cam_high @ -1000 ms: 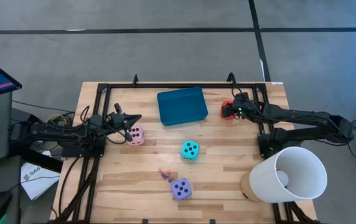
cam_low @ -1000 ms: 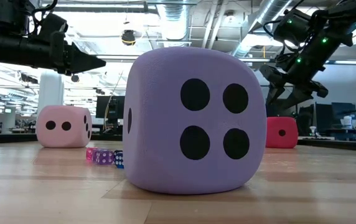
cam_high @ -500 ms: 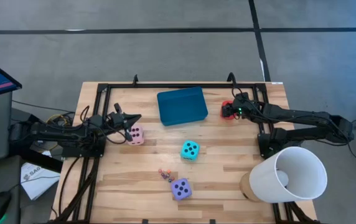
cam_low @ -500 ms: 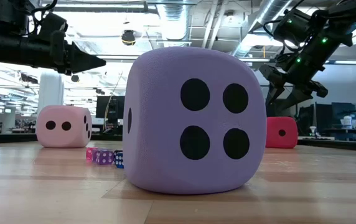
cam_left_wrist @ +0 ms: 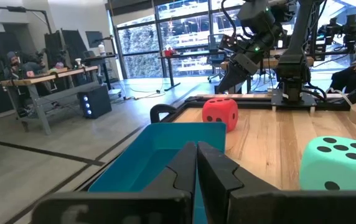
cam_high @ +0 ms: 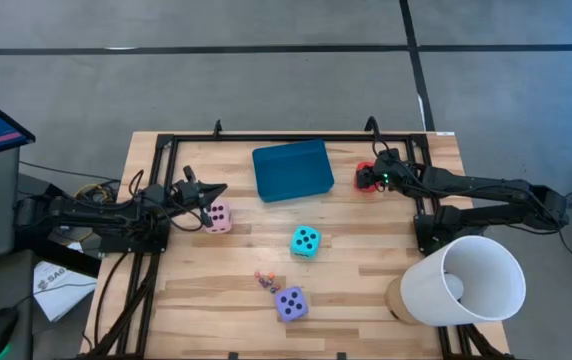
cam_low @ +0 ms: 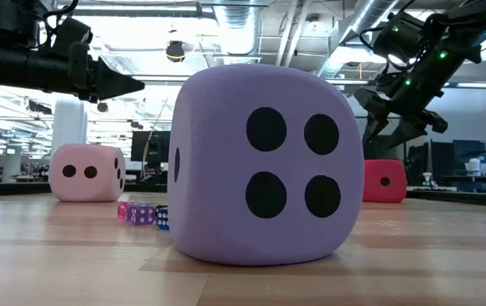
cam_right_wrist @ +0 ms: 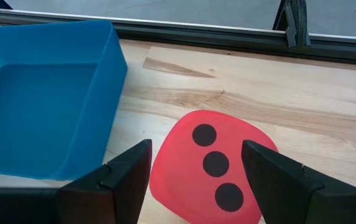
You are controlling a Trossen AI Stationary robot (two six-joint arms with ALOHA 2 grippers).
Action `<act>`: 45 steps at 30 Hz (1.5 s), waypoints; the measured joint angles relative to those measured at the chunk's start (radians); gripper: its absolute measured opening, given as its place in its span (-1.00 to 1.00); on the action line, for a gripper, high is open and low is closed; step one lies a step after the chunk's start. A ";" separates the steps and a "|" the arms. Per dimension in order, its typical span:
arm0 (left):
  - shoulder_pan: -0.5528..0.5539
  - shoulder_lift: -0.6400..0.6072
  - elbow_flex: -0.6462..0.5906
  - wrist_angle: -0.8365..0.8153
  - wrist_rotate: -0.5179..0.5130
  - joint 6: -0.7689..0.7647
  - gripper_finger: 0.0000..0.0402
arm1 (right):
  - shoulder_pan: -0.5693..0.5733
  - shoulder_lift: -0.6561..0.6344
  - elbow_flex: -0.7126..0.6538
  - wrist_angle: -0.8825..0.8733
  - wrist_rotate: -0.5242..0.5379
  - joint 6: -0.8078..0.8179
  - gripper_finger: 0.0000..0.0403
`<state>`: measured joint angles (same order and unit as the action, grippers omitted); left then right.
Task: Pick & Place Dice
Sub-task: Put the large red dice into the blue bin
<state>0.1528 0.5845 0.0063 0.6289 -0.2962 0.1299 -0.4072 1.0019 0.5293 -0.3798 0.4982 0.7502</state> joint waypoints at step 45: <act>0.000 0.000 0.000 0.000 -0.001 0.000 -0.97 | -0.011 0.000 0.000 0.000 -0.002 0.002 0.21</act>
<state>0.1528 0.5842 0.0062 0.6292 -0.2970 0.1299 -0.4183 1.0019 0.5293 -0.3798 0.4957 0.7518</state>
